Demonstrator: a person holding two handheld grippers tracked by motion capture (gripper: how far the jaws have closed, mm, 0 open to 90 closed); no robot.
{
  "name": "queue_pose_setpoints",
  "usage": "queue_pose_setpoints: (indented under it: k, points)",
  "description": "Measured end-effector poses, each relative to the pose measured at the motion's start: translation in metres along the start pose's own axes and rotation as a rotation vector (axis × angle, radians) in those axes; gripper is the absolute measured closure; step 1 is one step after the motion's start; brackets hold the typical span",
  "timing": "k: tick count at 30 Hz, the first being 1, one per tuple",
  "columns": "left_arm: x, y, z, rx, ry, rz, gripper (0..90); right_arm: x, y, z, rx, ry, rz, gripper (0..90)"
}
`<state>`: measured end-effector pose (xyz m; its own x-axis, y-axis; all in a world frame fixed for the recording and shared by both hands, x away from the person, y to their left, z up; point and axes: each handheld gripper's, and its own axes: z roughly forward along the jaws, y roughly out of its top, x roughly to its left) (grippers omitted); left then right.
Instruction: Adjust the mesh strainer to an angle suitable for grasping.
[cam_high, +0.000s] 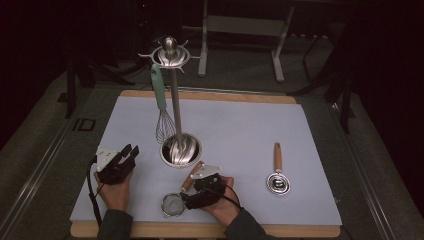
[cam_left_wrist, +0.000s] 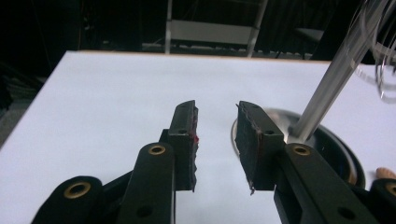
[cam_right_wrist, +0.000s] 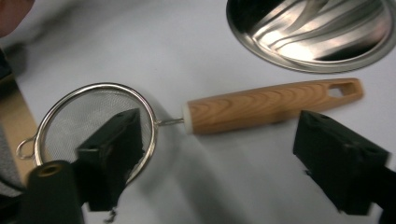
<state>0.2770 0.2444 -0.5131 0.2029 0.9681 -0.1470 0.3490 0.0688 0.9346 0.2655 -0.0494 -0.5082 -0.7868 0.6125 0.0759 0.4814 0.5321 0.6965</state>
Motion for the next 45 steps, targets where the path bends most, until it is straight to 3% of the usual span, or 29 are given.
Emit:
queue_pose_setpoints:
  k: [9, 12, 18, 26, 36, 45]
  points:
    - [-0.001, -0.006, 0.005, 0.030, 0.002, 0.012, 67.7, 0.011, -0.002, 0.021, 0.064, -0.040, -0.001, 10.8]
    - [-0.003, -0.007, 0.005, 0.035, -0.004, 0.021, 67.4, 0.011, -0.004, 0.025, 0.087, -0.043, 0.005, 10.6]
    - [-0.003, -0.007, 0.006, 0.037, -0.007, 0.018, 67.2, 0.005, -0.005, 0.024, 0.082, -0.029, 0.026, 13.2]
    - [-0.003, -0.008, 0.006, 0.040, -0.007, 0.016, 67.1, -0.015, -0.004, 0.018, 0.085, -0.060, 0.044, 18.2]
    - [-0.004, -0.009, 0.008, 0.046, -0.007, 0.019, 67.1, -0.049, -0.009, 0.003, 0.088, -0.084, 0.088, 31.8]
    - [-0.006, -0.009, 0.009, 0.051, -0.011, 0.021, 67.1, -0.081, -0.015, -0.011, 0.098, -0.151, 0.142, 39.5]
